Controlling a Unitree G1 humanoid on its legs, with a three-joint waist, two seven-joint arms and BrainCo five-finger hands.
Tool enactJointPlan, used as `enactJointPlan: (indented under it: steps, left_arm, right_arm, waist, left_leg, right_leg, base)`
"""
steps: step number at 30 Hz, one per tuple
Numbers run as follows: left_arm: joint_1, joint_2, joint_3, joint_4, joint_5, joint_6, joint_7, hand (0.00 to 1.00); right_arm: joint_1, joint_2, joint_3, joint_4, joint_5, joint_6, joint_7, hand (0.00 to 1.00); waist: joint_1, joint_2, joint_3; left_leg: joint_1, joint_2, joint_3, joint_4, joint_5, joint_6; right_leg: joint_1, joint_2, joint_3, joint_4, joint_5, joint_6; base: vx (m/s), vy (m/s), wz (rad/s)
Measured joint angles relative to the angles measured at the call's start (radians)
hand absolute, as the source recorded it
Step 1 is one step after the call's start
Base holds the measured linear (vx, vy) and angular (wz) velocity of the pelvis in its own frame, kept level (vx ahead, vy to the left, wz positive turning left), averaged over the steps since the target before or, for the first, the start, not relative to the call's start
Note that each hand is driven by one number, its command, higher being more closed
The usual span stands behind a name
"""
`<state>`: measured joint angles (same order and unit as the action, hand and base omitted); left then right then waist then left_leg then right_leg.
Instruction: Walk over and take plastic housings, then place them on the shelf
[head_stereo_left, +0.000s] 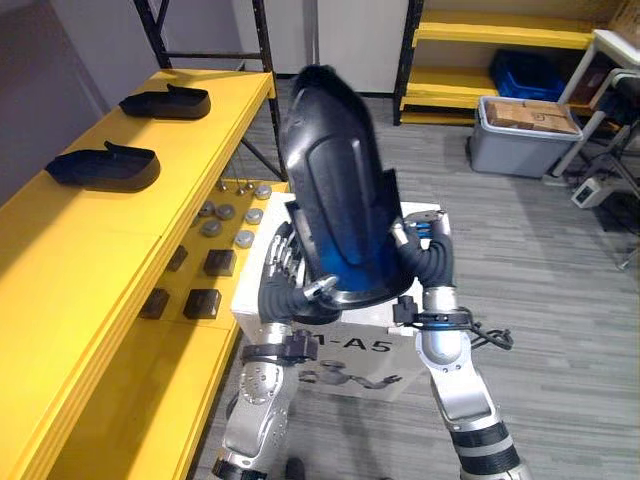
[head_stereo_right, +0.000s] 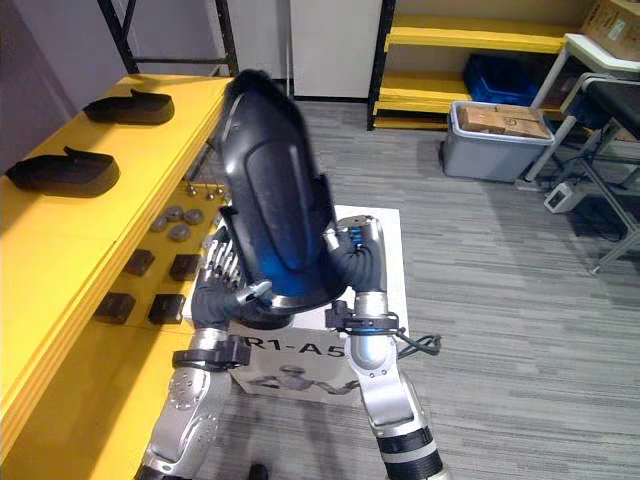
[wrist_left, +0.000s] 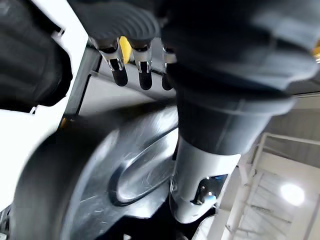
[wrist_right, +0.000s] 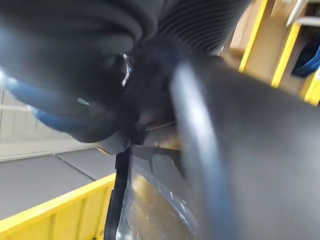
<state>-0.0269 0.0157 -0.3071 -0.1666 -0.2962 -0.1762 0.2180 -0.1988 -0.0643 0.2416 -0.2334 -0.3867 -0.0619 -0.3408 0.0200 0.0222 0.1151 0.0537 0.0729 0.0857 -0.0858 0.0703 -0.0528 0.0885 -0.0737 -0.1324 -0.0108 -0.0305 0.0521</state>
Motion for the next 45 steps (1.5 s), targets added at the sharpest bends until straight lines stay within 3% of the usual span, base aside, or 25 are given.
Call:
enactJointPlan:
  steps: [2, 3, 10, 11, 16, 21, 26, 30, 36, 39, 42, 45]
  left_arm:
    - [-0.019, 0.005, -0.022, 0.023, -0.031, 0.006, 0.0, 0.0]
    - [-0.024, 0.006, -0.028, 0.031, -0.04, 0.007, 0.001, 1.0]
    - [-0.047, 0.036, -0.046, 0.071, -0.131, 0.025, 0.02, 1.0]
    - [-0.048, 0.037, -0.046, 0.071, -0.137, 0.025, 0.021, 1.0]
    - [-0.051, 0.062, -0.042, 0.083, -0.151, 0.039, 0.059, 1.0]
    - [-0.052, 0.073, -0.039, 0.088, -0.11, 0.062, 0.059, 1.0]
    - [-0.053, 0.071, -0.012, 0.068, 0.09, 0.076, 0.056, 1.0]
    - [-0.053, 0.056, 0.007, 0.036, 0.142, 0.077, 0.041, 1.0]
    - [-0.031, 0.018, 0.08, 0.021, 0.145, 0.077, 0.024, 1.0]
    - [0.023, -0.002, 0.16, -0.003, 0.165, 0.077, 0.034, 1.0]
    - [0.061, -0.007, 0.207, -0.031, 0.165, 0.077, 0.042, 1.0]
    - [0.104, -0.008, 0.257, -0.064, 0.166, 0.076, 0.044, 1.0]
  right_arm:
    - [0.0, -0.003, 0.016, 0.0, -0.007, -0.001, 0.006, 1.0]
    - [0.001, -0.006, 0.015, 0.0, -0.008, -0.001, 0.005, 1.0]
    - [0.011, -0.045, 0.051, 0.015, -0.008, -0.003, 0.005, 1.0]
    - [0.011, -0.056, 0.061, 0.015, -0.008, -0.006, 0.006, 0.0]
    - [0.055, -0.065, 0.089, 0.015, -0.003, -0.06, 0.006, 0.0]
    - [0.057, -0.096, 0.093, 0.021, 0.062, -0.072, 0.024, 0.0]
    - [0.084, -0.105, 0.053, 0.021, 0.252, -0.08, 0.092, 0.0]
    - [0.084, -0.124, -0.002, -0.043, 0.416, -0.102, 0.159, 0.0]
    - [0.082, -0.098, -0.2, -0.155, 0.682, -0.188, 0.208, 0.0]
    - [0.1, -0.08, -0.402, -0.153, 0.805, -0.222, 0.199, 0.0]
    - [0.15, -0.078, -0.523, -0.129, 0.826, -0.24, 0.177, 0.0]
    - [0.213, -0.076, -0.625, 0.004, 0.822, -0.244, 0.146, 0.0]
  waist:
    - [-0.005, 0.0, -0.002]
    - [-0.006, 0.0, -0.003]
    - [-0.02, 0.002, -0.034]
    - [-0.022, 0.003, -0.035]
    - [-0.031, 0.002, -0.05]
    - [-0.032, 0.002, -0.051]
    - [-0.031, 0.002, -0.052]
    - [-0.03, 0.001, -0.052]
    - [-0.033, 0.001, -0.052]
    - [-0.043, 0.001, -0.052]
    - [-0.043, 0.001, -0.052]
    - [-0.053, 0.001, -0.052]
  left_leg:
    - [0.0, 0.001, 0.007, 0.0, 0.0, 0.0]
    - [0.0, 0.001, 0.008, 0.0, 0.0, 0.0]
    - [-0.009, 0.002, 0.017, 0.0, 0.0, 0.0]
    - [-0.009, 0.002, 0.017, 0.0, 0.0, 0.0]
    - [-0.006, 0.003, 0.02, 0.0, 0.001, 0.001]
    - [-0.002, 0.003, 0.02, 0.0, 0.002, 0.002]
    - [0.004, 0.003, 0.022, 0.0, 0.002, 0.002]
    - [0.003, 0.003, 0.023, 0.0, 0.002, 0.002]
    - [0.003, 0.004, 0.031, 0.0, 0.002, 0.002]
    - [0.003, 0.003, 0.031, 0.0, 0.002, 0.002]
    - [0.002, 0.004, 0.03, 0.0, 0.002, 0.002]
    - [0.0, 0.003, 0.029, 0.0, 0.001, 0.002]
  right_leg:
    - [-0.003, 0.001, 0.007, 0.0, 0.0, 0.0]
    - [-0.004, 0.001, 0.007, 0.0, 0.0, 0.0]
    - [-0.017, 0.002, 0.014, 0.0, 0.001, -0.001]
    - [-0.017, 0.002, 0.014, 0.0, 0.001, -0.001]
    - [-0.016, 0.002, 0.014, 0.001, 0.002, -0.002]
    - [-0.015, 0.001, 0.015, 0.006, 0.002, -0.002]
    - [-0.011, 0.002, 0.016, 0.006, 0.003, -0.002]
    - [-0.012, 0.002, 0.018, 0.005, 0.003, -0.002]
    - [-0.017, 0.003, 0.035, 0.006, 0.004, -0.001]
    - [-0.018, 0.003, 0.035, 0.006, 0.004, 0.0]
    - [-0.018, 0.003, 0.035, 0.005, 0.004, 0.0]
    - [-0.018, 0.002, 0.033, 0.005, 0.004, 0.0]
  base:
    - [-0.01, 0.011, -0.08]
    - [-0.01, 0.011, -0.06]
    - [-0.01, 0.008, -0.03]
    - [0.0, 0.0, 0.0]
    - [0.0, 0.0, 0.0]
    - [-0.03, 0.011, -0.01]
    - [-0.01, 0.003, 0.0]
    - [0.0, 0.0, 0.0]
    - [0.0, 0.002, -0.05]
    - [0.0, 0.0, 0.0]
    - [0.0, 0.0, 0.0]
    - [0.0, 0.0, 0.0]
